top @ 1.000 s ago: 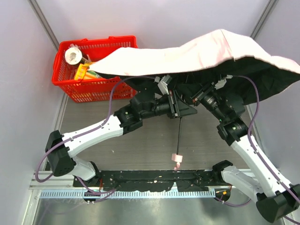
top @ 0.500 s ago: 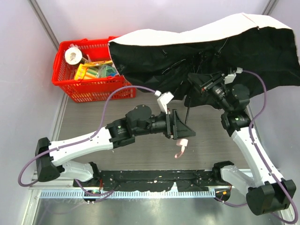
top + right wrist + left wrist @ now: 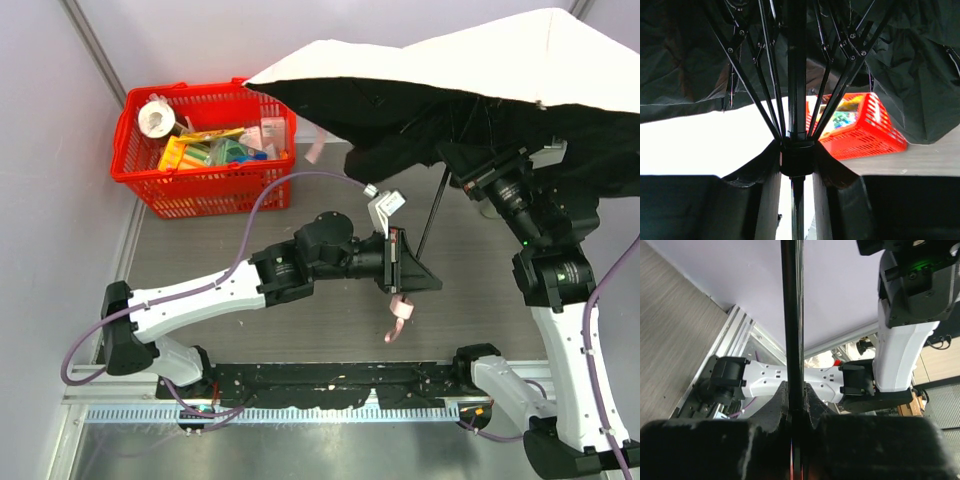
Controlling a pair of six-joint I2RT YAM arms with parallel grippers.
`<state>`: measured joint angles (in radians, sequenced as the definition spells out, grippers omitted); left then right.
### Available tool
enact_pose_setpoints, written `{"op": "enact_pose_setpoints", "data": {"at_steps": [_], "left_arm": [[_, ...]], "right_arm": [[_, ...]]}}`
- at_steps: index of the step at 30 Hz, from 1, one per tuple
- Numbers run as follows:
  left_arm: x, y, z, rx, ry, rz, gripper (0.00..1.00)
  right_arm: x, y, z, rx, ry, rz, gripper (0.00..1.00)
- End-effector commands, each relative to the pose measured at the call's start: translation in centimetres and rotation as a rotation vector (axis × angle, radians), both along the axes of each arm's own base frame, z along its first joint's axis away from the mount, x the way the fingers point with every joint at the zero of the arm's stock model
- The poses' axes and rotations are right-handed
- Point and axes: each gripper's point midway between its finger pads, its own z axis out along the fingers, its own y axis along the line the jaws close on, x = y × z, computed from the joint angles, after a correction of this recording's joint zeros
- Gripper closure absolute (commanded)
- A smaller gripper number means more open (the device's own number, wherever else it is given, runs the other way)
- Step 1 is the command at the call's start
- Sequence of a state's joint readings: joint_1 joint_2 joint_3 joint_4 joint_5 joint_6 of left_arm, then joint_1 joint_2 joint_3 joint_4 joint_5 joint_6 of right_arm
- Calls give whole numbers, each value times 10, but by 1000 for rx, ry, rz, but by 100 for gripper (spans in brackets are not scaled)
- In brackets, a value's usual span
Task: Put away the umbrella
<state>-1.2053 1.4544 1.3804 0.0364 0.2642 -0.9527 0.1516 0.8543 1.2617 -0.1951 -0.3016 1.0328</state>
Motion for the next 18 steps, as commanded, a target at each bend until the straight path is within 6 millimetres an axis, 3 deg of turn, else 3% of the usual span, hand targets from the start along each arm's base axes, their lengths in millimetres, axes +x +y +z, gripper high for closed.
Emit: {"op": "enact_pose_setpoints", "data": {"at_steps": [1, 3, 6, 9, 10, 13, 14, 18], "left_arm": [[26, -3, 48, -99, -70, 97, 100], [23, -11, 57, -118, -68, 77, 100], [18, -21, 57, -129, -63, 77, 100], [26, -20, 28, -91, -10, 145, 100], [30, -17, 16, -80, 11, 176, 100], [46, -2, -9, -50, 47, 292, 100], [48, 3, -18, -31, 47, 317, 100], [55, 15, -40, 18, 63, 373, 100]], "right_arm": [[-40, 4, -15, -99, 50, 57, 99], [-51, 0, -22, -125, 103, 51, 99], [-50, 4, -48, -144, 218, 77, 99], [-41, 16, -84, -117, 357, 154, 99], [-32, 24, -107, -85, 387, 195, 99], [-40, 44, -132, 65, 458, 323, 99], [-38, 47, -147, 79, 487, 328, 99], [-60, 70, -171, 64, 521, 349, 99]]}}
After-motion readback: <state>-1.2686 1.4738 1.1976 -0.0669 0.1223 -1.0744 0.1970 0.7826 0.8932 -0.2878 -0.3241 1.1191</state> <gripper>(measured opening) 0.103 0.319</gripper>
